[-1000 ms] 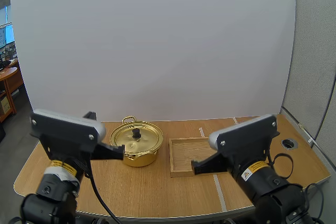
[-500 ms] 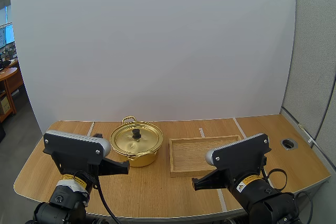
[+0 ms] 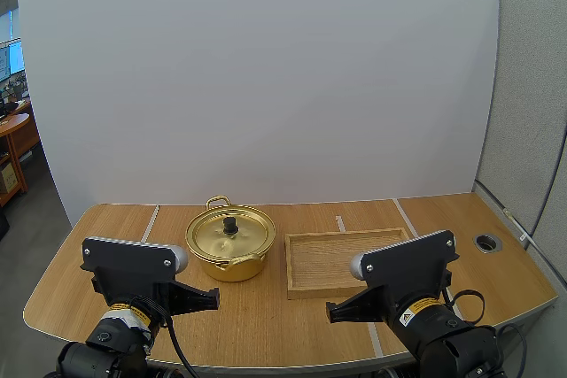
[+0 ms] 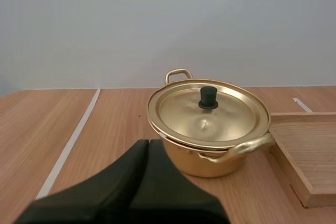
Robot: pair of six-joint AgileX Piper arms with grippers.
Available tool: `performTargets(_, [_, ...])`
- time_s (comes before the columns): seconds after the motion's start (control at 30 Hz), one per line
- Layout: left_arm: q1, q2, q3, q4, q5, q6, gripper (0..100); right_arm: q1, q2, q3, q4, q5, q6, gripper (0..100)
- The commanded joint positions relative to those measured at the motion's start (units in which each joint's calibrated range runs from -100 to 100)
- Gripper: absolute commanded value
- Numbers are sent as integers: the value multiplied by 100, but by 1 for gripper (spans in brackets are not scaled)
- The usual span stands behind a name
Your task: Open the pot, put the pineapple inside, and close it
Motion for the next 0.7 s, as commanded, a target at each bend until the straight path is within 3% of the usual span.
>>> performTargets(0.0, [94, -25, 8, 41, -10, -220, 0, -56, -27, 0, 36, 9, 85, 0])
performTargets(0.67, [94, -25, 8, 41, -68, -200, 0, -56, -27, 0, 23, 9, 85, 0])
